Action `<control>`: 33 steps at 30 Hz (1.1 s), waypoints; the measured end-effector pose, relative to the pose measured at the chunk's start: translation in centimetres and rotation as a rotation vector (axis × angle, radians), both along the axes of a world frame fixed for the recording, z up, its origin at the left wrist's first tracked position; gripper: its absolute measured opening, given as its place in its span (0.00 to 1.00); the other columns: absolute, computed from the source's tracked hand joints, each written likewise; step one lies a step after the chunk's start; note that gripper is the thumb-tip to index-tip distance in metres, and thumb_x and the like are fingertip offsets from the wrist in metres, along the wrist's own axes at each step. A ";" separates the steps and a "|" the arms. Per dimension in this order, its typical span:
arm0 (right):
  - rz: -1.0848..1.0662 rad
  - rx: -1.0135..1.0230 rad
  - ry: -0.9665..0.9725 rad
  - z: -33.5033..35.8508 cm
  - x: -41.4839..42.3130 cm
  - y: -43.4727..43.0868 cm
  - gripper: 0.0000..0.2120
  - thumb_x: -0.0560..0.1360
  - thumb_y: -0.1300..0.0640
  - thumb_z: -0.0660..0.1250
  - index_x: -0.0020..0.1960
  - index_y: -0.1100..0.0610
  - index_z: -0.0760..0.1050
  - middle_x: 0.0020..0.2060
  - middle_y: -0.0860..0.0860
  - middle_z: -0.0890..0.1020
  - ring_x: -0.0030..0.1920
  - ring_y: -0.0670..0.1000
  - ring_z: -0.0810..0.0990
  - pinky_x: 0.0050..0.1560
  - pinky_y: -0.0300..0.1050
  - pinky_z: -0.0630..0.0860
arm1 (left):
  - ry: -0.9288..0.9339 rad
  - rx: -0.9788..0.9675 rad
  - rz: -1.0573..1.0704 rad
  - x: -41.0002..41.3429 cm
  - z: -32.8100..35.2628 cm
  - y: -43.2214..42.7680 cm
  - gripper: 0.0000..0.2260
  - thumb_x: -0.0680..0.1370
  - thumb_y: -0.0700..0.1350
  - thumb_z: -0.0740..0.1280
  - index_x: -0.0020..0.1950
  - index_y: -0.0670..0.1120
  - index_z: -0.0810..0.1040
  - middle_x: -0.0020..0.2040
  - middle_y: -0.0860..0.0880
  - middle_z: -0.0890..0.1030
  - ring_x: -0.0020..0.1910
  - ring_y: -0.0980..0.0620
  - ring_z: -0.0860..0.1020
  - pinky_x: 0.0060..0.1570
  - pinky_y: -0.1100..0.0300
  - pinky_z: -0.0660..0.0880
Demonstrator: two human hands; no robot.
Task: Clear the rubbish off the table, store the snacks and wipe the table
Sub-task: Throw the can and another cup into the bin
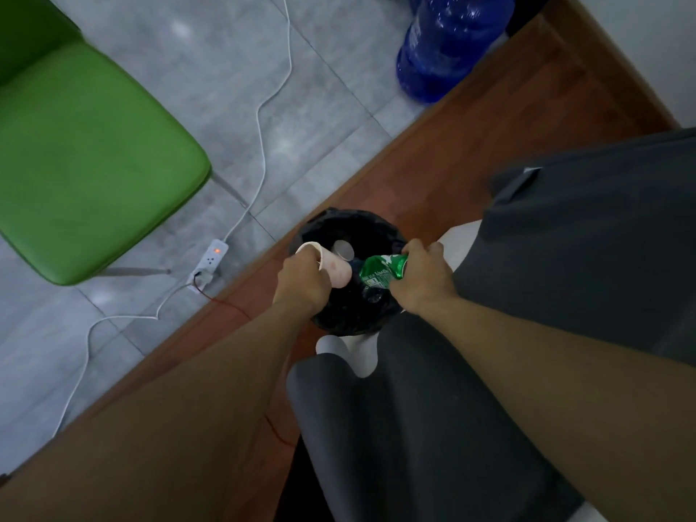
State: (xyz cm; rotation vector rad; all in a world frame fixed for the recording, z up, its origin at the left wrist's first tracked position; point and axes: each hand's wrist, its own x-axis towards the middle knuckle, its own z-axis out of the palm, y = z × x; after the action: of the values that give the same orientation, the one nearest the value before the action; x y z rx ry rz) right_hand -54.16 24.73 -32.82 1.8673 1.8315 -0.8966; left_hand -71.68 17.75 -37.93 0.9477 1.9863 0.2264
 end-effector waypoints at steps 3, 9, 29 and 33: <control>-0.027 -0.003 0.003 -2.0 0.1 0.0 0.29 0.72 0.60 0.75 0.69 0.55 0.66 0.65 0.58 0.67 0.59 0.62 0.75 0.59 0.50 0.74 | -0.013 -0.004 -0.042 0.4 -2.3 0.5 0.11 0.77 0.40 0.64 0.59 0.40 0.75 0.58 0.39 0.79 0.57 0.39 0.76 0.49 0.53 0.73; 0.006 -0.111 -0.011 -4.2 0.5 -0.3 0.37 0.73 0.56 0.75 0.76 0.54 0.60 0.70 0.58 0.65 0.68 0.63 0.70 0.65 0.51 0.71 | -0.071 0.000 -0.249 1.5 -5.0 0.9 0.20 0.79 0.44 0.65 0.72 0.44 0.71 0.65 0.39 0.77 0.63 0.38 0.76 0.60 0.44 0.75; 0.186 -0.069 -0.012 8.0 1.0 0.9 0.31 0.78 0.41 0.65 0.77 0.50 0.62 0.75 0.52 0.66 0.75 0.61 0.62 0.73 0.62 0.62 | 0.312 -0.027 -0.673 -1.0 7.6 0.9 0.27 0.82 0.57 0.51 0.79 0.46 0.59 0.76 0.42 0.65 0.72 0.41 0.66 0.70 0.45 0.64; 0.223 -0.015 -0.015 12.4 1.8 0.4 0.35 0.81 0.38 0.59 0.82 0.49 0.53 0.82 0.51 0.52 0.81 0.60 0.48 0.79 0.61 0.47 | 0.399 0.011 -0.703 -0.6 12.4 1.0 0.27 0.82 0.59 0.49 0.78 0.47 0.59 0.74 0.42 0.66 0.71 0.41 0.66 0.70 0.44 0.63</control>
State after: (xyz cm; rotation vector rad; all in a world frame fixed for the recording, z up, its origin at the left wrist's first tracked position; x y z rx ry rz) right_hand -52.31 25.12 -20.43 1.6163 1.9704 -0.8124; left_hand -72.33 18.70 -25.57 1.7294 1.8548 -0.3721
